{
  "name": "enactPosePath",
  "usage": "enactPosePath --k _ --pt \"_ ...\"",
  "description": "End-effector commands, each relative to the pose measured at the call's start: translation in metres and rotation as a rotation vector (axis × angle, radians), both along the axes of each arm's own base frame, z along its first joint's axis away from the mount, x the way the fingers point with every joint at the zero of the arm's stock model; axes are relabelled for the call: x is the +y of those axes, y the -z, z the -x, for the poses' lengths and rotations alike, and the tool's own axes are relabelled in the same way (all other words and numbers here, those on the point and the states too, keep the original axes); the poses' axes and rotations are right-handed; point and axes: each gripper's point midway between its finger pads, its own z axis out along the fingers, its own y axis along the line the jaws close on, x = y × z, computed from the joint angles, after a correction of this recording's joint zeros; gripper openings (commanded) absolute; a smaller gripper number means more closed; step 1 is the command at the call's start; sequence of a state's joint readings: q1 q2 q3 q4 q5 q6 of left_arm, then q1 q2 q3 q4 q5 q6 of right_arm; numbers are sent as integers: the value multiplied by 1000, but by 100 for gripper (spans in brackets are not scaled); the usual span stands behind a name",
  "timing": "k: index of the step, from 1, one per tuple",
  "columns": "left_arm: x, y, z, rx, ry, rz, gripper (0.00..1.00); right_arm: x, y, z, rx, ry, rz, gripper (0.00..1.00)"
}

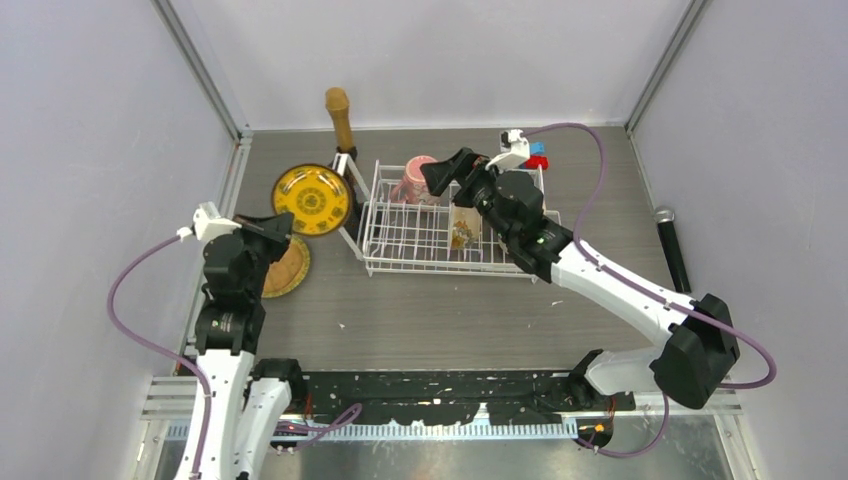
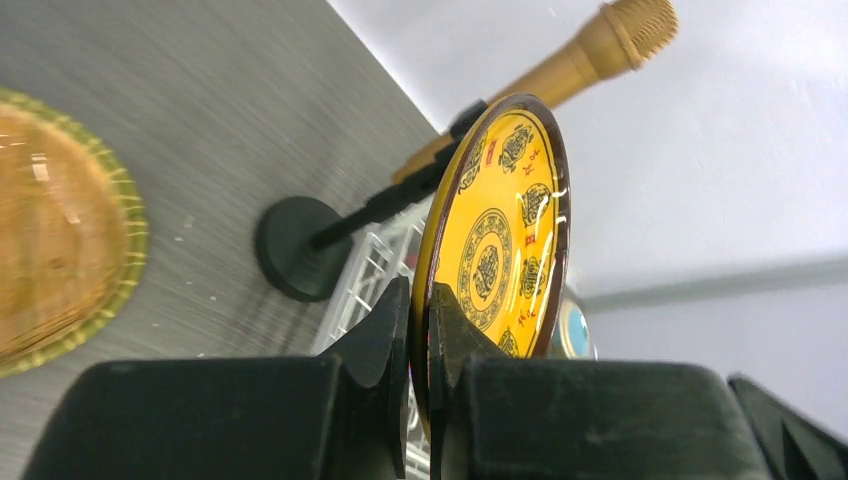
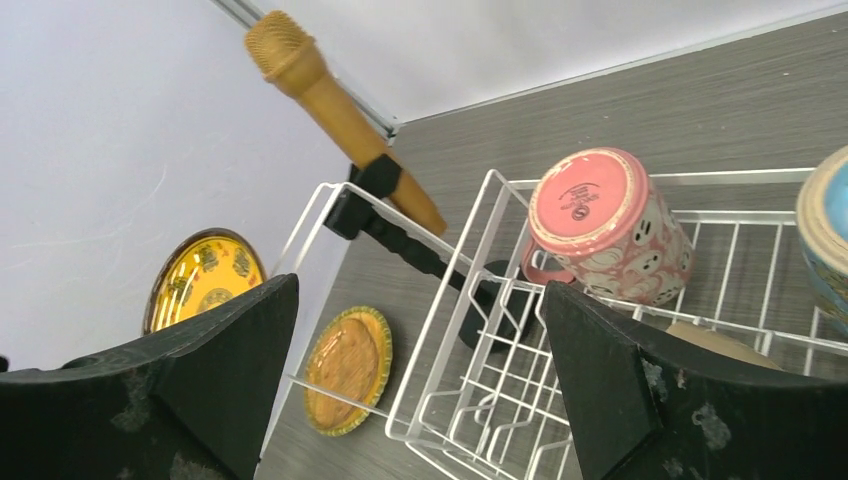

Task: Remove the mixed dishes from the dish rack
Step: Place the plate at the center of the board.

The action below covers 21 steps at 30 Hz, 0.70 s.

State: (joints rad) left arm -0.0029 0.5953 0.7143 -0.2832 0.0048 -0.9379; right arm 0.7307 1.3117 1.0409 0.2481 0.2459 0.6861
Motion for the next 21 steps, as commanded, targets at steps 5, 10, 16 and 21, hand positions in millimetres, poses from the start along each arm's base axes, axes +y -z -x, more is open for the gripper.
enactPosePath --k 5,10,16,21 --pt "98 45 35 185 -577 -46 0 -20 -9 3 -36 69 10 100" --pt "74 23 20 51 -419 -28 0 -22 -9 2 -42 77 15 100" --pt "38 4 -4 10 -204 -28 0 -25 -10 2 -48 81 18 100" --pt "22 4 -18 5 -118 -11 0 -31 -11 4 -54 96 21 100"
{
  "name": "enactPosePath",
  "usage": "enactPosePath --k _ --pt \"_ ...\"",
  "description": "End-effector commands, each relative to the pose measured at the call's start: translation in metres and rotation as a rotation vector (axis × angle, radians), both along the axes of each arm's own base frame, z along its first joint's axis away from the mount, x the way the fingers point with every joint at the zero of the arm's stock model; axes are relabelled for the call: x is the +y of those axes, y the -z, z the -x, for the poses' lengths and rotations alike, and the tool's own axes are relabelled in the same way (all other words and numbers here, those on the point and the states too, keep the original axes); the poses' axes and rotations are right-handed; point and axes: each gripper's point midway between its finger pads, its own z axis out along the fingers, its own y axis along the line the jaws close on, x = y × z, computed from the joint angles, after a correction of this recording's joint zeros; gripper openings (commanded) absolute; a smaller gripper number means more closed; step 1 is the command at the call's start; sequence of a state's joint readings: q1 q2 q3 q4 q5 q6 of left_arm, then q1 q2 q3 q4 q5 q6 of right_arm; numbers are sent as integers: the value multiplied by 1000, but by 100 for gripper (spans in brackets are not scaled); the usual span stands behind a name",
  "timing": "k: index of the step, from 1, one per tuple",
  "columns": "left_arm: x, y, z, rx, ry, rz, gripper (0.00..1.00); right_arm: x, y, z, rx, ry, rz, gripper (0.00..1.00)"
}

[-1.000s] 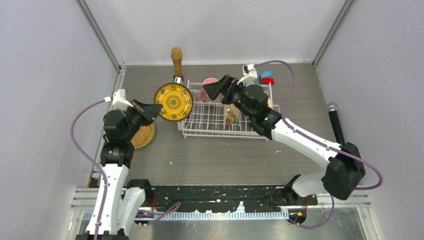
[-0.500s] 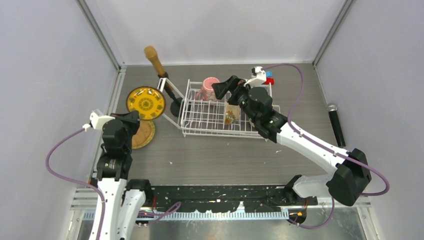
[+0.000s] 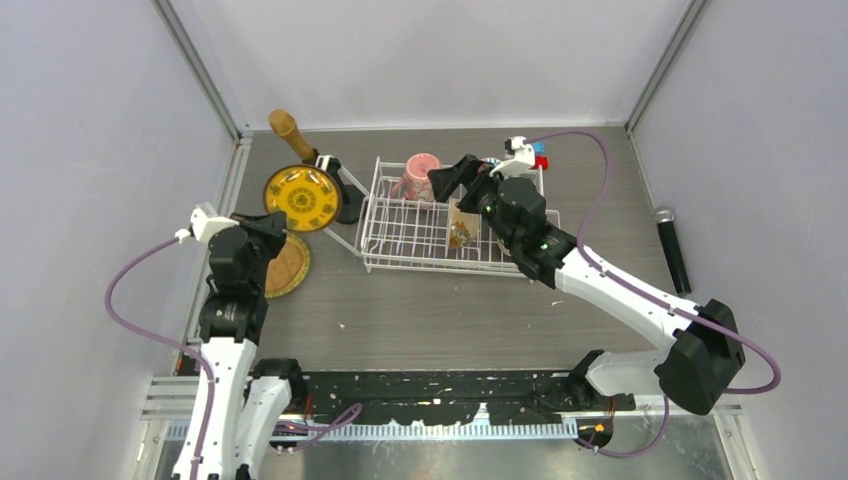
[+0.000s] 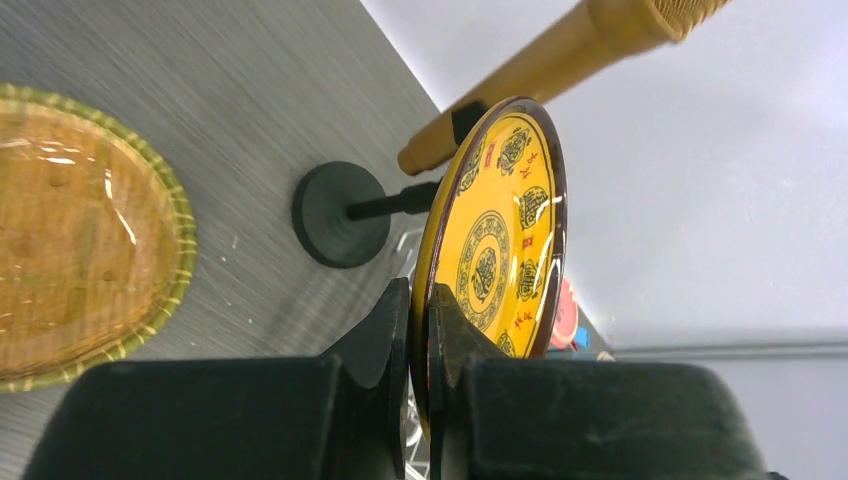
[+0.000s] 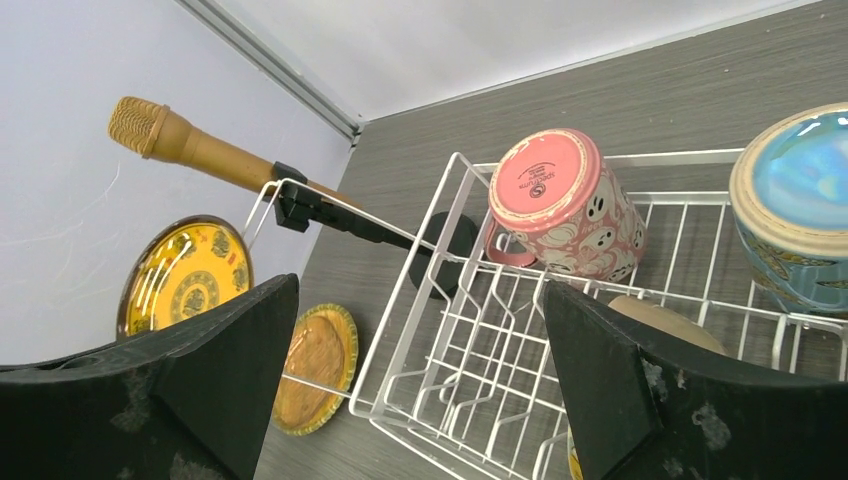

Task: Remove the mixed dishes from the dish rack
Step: Place the plate at the center of the board.

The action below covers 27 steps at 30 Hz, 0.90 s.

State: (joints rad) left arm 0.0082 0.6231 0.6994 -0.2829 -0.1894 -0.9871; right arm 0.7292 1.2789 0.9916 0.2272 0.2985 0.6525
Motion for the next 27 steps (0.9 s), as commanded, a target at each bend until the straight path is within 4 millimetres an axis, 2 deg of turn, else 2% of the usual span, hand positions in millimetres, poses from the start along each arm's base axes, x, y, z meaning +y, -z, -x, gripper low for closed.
enactPosePath --k 1,8,17,20,24,27 --pt "-15 -8 -11 -28 97 -23 0 -16 -26 3 -67 45 -31 100" --pt "-26 -14 -16 -52 160 -23 0 -20 -26 4 -70 55 -28 100" --pt "-70 -52 -22 -183 411 6 0 -16 -22 4 -55 37 -14 100" --pt "-78 -63 -20 -219 460 0 0 -17 -21 4 -53 36 -9 100" --pt "-78 -85 -10 -283 472 -51 0 -18 -20 4 -53 40 -5 100" --pt "-60 -87 2 -249 378 -116 0 -18 -19 4 -52 43 1 100"
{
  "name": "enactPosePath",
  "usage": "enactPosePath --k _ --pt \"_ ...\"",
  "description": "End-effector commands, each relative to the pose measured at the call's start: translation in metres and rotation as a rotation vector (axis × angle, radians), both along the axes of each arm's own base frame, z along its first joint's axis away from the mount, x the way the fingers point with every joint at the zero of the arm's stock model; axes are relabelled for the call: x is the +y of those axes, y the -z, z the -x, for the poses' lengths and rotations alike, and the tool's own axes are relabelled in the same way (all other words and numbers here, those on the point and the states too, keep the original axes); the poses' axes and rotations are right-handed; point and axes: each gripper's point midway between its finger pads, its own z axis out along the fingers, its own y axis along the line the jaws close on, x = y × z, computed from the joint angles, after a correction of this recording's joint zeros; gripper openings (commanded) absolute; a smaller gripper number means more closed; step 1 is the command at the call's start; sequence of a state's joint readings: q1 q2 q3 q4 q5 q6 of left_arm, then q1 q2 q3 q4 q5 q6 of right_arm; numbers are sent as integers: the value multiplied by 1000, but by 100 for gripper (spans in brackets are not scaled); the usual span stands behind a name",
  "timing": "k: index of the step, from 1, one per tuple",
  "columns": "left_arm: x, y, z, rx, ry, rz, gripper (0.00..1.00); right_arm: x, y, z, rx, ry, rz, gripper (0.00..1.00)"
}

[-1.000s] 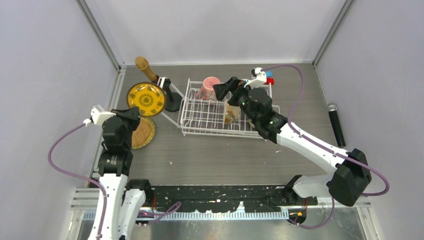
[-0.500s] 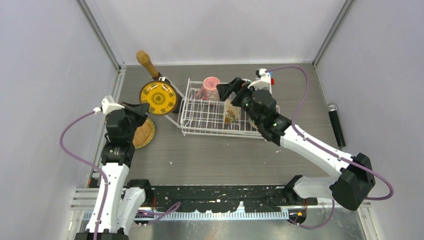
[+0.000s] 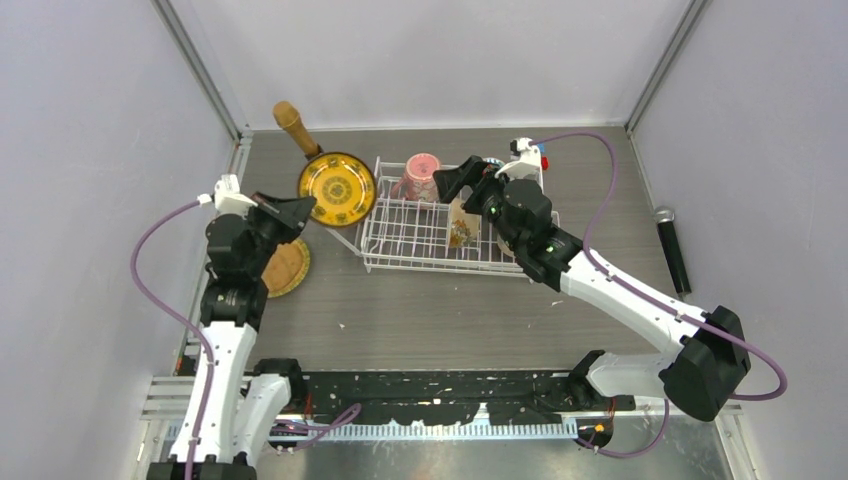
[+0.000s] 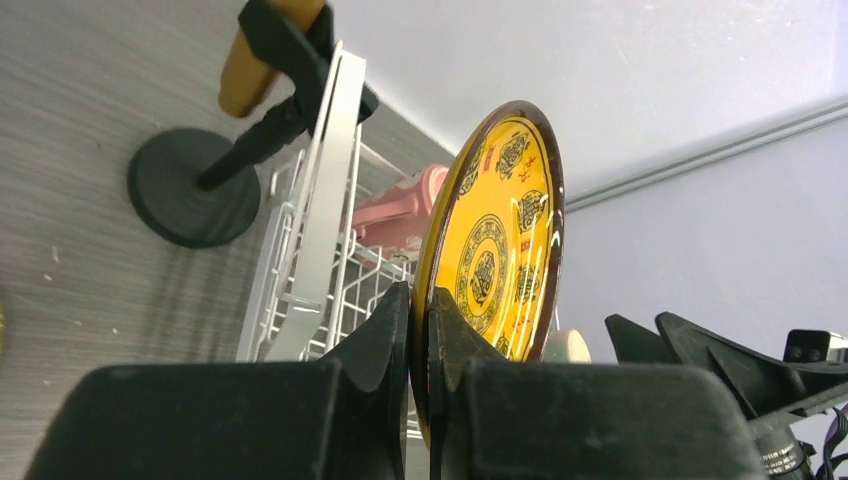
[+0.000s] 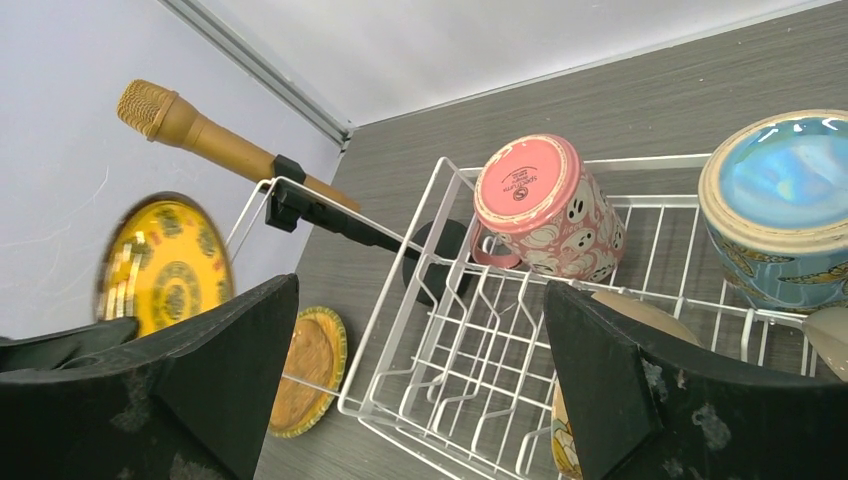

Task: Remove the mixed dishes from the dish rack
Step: Place the plate at the center of the board.

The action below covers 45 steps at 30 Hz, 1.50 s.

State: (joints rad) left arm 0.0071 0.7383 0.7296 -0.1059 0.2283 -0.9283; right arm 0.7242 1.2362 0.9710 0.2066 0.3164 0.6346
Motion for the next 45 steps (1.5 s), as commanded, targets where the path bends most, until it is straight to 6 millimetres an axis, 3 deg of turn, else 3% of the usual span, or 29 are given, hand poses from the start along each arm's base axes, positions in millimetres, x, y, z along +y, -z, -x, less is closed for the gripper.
enactPosePath --k 1,6,9,11,16,26,31,34,38,45 --pt "21 -65 24 -182 -102 -111 0 -6 -16 -1 -41 20 -11 100" --pt "75 -85 69 -254 -412 -148 0 -6 -12 -2 -34 22 0 100" --pt "113 -80 98 -231 -633 -136 0 -5 -11 -2 -30 17 2 100" --pt "134 -67 108 -172 -755 -118 0 -3 -10 -2 -26 11 3 100" --pt "168 -12 113 82 -975 -149 0 0 -13 0 -19 -6 -1 100" --pt "180 53 86 299 -1062 -229 0 -9 -15 4 -17 15 1 100" --pt "183 98 68 412 -1051 -208 0 -15 -13 6 -15 31 4 100" --pt "183 135 58 488 -1012 -135 0 -20 -12 7 -14 47 9 100" --pt "189 170 54 549 -1013 -94 0 -23 -11 7 -12 57 13 100" --pt "187 194 48 586 -1002 -55 1 -20 -11 8 -8 49 5 100"
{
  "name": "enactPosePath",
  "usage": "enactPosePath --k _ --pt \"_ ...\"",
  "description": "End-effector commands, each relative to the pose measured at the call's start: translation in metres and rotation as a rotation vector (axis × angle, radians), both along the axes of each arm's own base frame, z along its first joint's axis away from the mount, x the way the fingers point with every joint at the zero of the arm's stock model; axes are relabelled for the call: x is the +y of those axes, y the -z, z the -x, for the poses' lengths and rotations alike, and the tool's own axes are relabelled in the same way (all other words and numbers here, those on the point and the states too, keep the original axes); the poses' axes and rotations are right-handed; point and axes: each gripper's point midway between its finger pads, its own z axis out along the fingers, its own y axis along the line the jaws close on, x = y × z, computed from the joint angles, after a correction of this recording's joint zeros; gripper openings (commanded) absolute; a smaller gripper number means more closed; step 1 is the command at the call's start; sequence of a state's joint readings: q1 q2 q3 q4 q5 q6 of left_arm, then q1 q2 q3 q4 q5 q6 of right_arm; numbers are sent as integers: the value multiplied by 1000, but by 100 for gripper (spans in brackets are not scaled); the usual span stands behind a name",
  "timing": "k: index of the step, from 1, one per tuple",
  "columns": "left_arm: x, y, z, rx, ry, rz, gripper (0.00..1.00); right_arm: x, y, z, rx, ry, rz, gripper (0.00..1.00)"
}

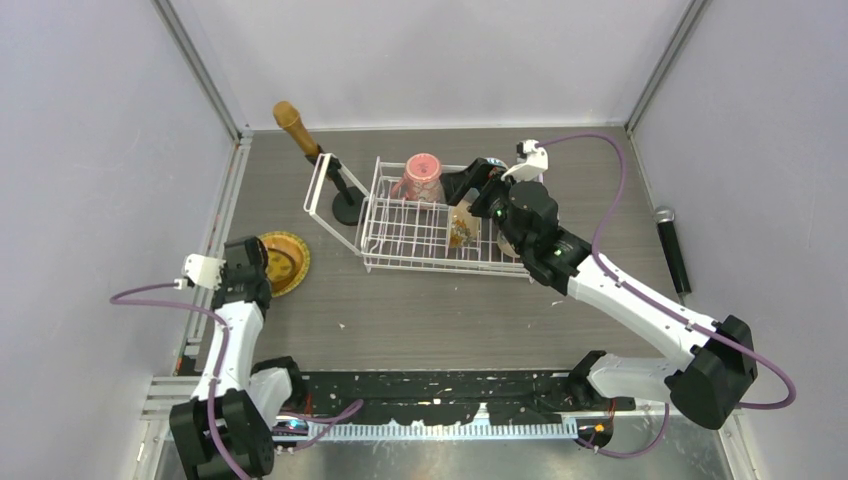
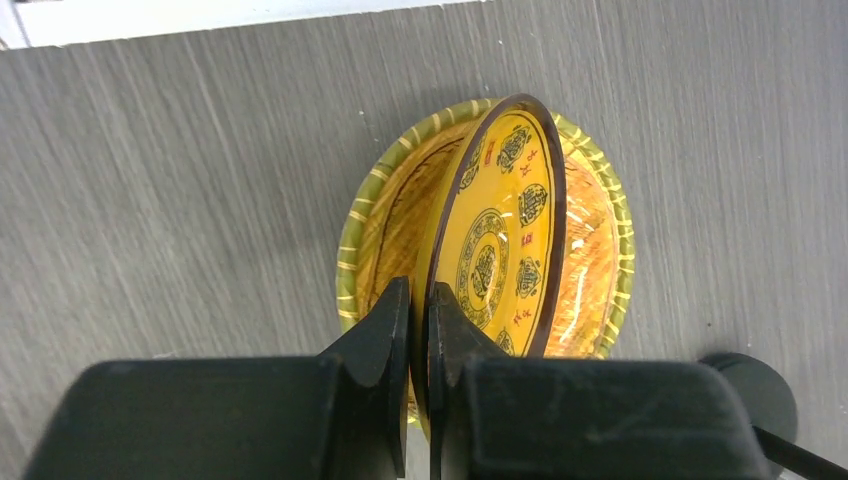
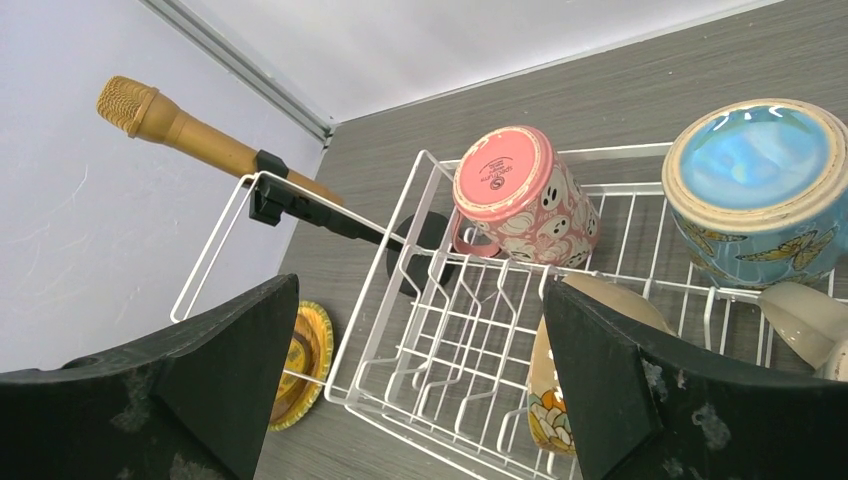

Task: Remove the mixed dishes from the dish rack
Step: Place the plate at the center of the board, then adjust the distractor at the center of the board.

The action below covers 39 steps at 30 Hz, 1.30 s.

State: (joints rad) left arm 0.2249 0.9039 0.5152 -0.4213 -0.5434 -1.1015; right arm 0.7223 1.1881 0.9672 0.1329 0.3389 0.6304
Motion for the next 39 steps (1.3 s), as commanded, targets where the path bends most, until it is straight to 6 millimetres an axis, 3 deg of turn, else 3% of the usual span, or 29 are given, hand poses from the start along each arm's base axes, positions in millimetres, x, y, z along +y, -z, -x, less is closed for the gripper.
enactPosePath --k 1,3,9,12,18,21,26,31,34,39 --pt "3 -6 -15 -75 -24 15 6 -8 -11 0 -28 24 -20 100" --pt "3 -4 -14 -62 -25 20 30 -8 -11 1 -26 27 -21 100" --pt "0 -16 -15 -66 -4 24 84 -8 -8 1 -13 26 -9 100" --pt "0 -28 -12 -80 1 15 97 -7 -5 1 -6 23 0 100" --pt "-7 -66 -15 -156 84 -17 100 -6 -3 0 -3 22 1 100" --pt "-25 -86 -35 -226 239 -17 100 -6 -3 -1 -3 21 0 100" --pt "-64 -78 -72 -219 482 63 100 -4 -5 0 -3 13 -8 100" --pt "-122 -70 -105 -150 722 104 100 -6 -6 3 -2 12 -13 100" --pt "-157 -74 -114 -142 828 87 100 -10 -7 5 -3 19 -13 100" --pt "-181 -90 -115 -189 894 63 100 -16 -5 7 -7 37 -6 100"
